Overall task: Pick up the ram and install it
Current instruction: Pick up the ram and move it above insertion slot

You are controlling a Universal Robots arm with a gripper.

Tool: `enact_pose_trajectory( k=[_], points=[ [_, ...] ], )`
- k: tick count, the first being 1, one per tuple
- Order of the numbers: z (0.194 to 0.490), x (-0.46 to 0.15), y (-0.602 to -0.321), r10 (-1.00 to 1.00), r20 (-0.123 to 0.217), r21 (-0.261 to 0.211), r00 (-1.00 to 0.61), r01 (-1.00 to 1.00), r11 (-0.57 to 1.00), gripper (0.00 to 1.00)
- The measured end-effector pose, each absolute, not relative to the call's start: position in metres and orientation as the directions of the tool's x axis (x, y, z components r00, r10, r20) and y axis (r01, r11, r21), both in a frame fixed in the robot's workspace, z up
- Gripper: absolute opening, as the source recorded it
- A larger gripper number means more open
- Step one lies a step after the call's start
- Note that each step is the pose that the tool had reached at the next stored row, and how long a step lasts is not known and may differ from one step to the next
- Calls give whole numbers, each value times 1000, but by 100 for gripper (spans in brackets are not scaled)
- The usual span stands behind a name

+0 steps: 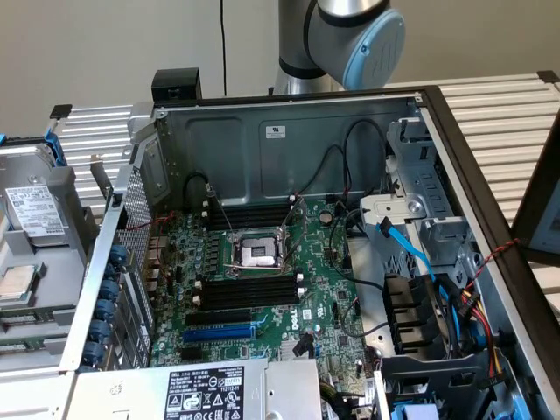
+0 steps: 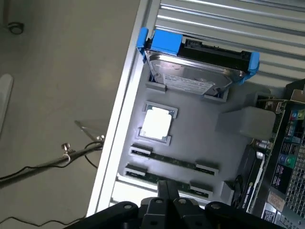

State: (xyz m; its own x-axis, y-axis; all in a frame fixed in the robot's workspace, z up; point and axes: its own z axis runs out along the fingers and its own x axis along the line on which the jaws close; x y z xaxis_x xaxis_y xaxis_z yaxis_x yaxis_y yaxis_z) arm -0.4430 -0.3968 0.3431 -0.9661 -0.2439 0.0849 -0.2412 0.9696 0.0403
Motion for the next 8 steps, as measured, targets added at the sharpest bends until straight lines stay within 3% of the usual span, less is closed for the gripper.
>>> enact_pose_trajectory(
  k=[5, 8],
  points=[
    [342, -443, -397, -331, 85, 40, -940, -329, 944, 10],
    [341, -443, -397, -382, 84, 40, -920, -380, 924, 17]
  ],
)
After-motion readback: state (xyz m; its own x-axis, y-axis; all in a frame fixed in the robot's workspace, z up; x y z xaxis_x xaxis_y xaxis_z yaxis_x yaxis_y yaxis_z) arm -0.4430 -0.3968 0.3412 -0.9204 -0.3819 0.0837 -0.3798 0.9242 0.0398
